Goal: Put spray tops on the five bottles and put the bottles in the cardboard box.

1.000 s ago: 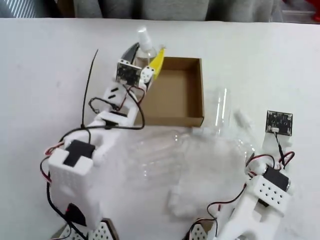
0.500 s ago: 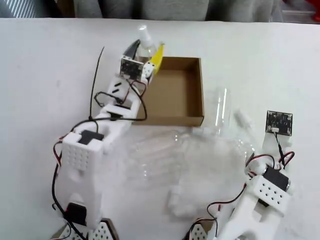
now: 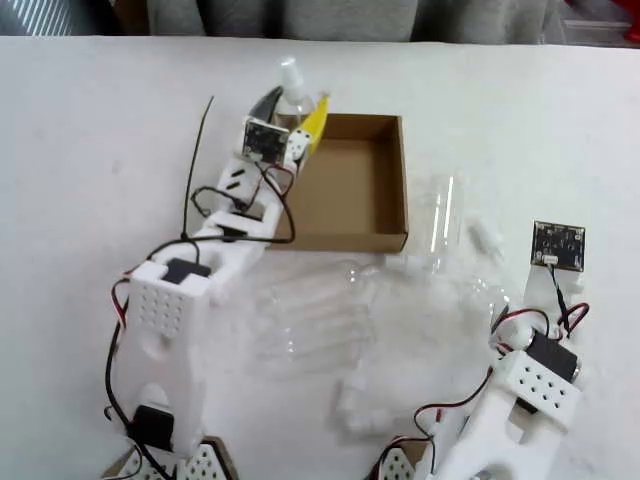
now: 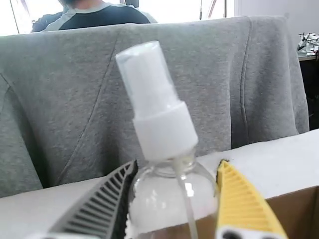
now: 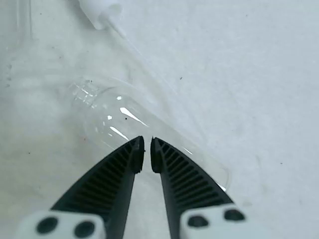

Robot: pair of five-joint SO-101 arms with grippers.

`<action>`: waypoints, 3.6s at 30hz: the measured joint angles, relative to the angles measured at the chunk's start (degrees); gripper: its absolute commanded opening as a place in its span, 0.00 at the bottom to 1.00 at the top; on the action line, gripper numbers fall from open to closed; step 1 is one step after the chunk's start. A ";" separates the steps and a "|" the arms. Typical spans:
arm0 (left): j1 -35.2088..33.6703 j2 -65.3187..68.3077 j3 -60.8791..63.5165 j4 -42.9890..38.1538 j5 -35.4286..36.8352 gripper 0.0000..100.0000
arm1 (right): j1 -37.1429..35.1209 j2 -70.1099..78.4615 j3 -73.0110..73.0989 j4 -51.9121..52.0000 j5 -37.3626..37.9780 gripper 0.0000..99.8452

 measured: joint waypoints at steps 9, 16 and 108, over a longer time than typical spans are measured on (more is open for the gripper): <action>0.00 0.53 -0.97 0.00 0.00 0.02 | 0.00 0.00 0.00 0.00 0.00 0.02; 0.00 7.65 -7.65 0.00 0.18 0.02 | 0.00 0.00 0.00 0.00 0.00 0.02; -1.23 -12.66 -2.46 28.22 0.00 0.31 | -0.09 -0.09 0.70 -1.05 3.69 0.02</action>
